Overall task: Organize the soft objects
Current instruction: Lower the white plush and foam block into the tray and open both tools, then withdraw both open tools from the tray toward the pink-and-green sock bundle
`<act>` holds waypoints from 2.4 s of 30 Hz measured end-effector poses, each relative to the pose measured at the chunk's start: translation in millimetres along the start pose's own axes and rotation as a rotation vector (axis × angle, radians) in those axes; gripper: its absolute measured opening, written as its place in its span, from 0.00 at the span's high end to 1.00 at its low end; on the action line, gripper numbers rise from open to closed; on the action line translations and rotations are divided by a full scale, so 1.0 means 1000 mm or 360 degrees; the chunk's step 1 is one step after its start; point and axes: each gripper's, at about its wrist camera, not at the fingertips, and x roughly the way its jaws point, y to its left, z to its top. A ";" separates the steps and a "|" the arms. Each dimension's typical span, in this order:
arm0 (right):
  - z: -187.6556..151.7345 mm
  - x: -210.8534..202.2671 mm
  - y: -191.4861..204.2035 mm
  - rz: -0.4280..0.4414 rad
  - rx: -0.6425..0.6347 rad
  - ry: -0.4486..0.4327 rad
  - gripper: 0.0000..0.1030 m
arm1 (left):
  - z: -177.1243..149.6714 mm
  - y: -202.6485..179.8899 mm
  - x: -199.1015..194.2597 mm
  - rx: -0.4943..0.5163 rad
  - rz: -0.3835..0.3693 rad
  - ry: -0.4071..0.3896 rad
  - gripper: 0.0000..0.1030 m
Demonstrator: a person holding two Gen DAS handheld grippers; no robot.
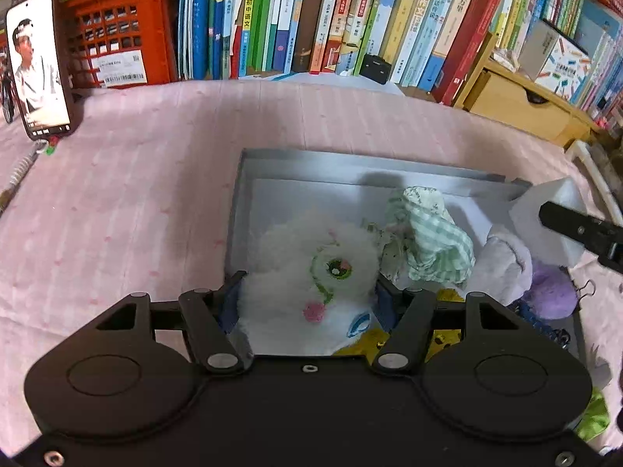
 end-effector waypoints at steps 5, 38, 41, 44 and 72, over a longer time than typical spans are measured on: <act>0.001 0.002 0.001 0.0005 -0.0008 0.0013 0.32 | 0.003 0.002 0.003 -0.0007 -0.0027 0.0031 0.38; -0.003 -0.061 -0.006 0.0245 0.0186 -0.0083 0.10 | -0.024 -0.042 -0.094 0.0171 -0.0087 -0.0238 0.21; -0.008 -0.076 -0.003 0.0260 0.0143 -0.0113 0.10 | -0.036 -0.052 -0.109 0.0221 -0.0101 -0.0281 0.19; -0.014 -0.092 -0.001 0.0276 0.0106 -0.0140 0.09 | -0.049 -0.064 -0.123 0.0273 -0.0119 -0.0327 0.19; -0.068 -0.208 -0.013 0.0243 0.0078 -0.0254 0.06 | -0.188 -0.126 -0.210 0.0547 -0.0383 -0.0586 0.18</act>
